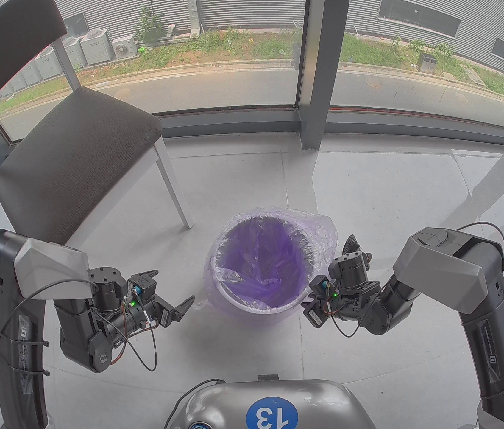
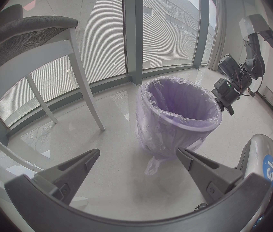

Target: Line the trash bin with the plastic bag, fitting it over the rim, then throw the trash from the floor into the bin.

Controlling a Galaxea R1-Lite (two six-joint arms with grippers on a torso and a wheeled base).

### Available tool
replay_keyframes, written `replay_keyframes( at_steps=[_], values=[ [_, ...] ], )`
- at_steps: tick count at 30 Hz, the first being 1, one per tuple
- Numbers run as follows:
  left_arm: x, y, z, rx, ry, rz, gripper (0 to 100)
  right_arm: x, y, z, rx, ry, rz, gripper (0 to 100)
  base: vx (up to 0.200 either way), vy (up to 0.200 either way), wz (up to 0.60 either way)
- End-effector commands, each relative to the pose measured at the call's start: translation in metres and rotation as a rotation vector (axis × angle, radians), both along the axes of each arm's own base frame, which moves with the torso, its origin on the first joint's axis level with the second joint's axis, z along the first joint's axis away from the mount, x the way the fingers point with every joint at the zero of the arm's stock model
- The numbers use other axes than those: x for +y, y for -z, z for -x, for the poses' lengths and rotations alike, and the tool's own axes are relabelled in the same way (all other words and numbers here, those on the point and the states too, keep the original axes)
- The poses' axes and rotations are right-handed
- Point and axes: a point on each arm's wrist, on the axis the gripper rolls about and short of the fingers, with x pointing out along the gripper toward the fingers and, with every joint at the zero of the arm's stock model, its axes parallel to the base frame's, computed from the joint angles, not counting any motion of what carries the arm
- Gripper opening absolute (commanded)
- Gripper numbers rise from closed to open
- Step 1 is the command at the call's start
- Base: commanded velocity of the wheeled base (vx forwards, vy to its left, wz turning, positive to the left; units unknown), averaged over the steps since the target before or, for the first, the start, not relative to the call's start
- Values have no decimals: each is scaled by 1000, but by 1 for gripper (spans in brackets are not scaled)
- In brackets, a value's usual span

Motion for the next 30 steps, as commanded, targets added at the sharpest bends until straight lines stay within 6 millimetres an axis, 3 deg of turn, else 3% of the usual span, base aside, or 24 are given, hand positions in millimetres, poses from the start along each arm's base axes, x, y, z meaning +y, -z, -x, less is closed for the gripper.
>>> replay_keyframes(
  at_steps=[1, 10, 14, 18, 23, 30],
  values=[
    [1, -2, -1, -21, -6, 3, 100, -7, -20, 13, 4, -2, 2, 100, 0, 0, 0],
    [1, -2, -1, -21, -4, -1, 100, -49, -63, 33, -18, -31, 22, 100, 0, 0, 0],
    [0, -3, -1, -24, -1, 0, 100, -76, -82, 27, -34, 17, 28, 100, 0, 0, 0],
    [0, -3, -1, -23, -3, 0, 100, -88, -81, 13, -38, 86, -10, 100, 0, 0, 0],
    [0, -2, 1, -17, -1, -2, 100, -84, -74, -13, -32, 201, -127, 100, 0, 0, 0],
    [0, -2, -1, -21, -4, -1, 100, -69, -77, -48, 38, 466, -457, 100, 0, 0, 0]
  ],
)
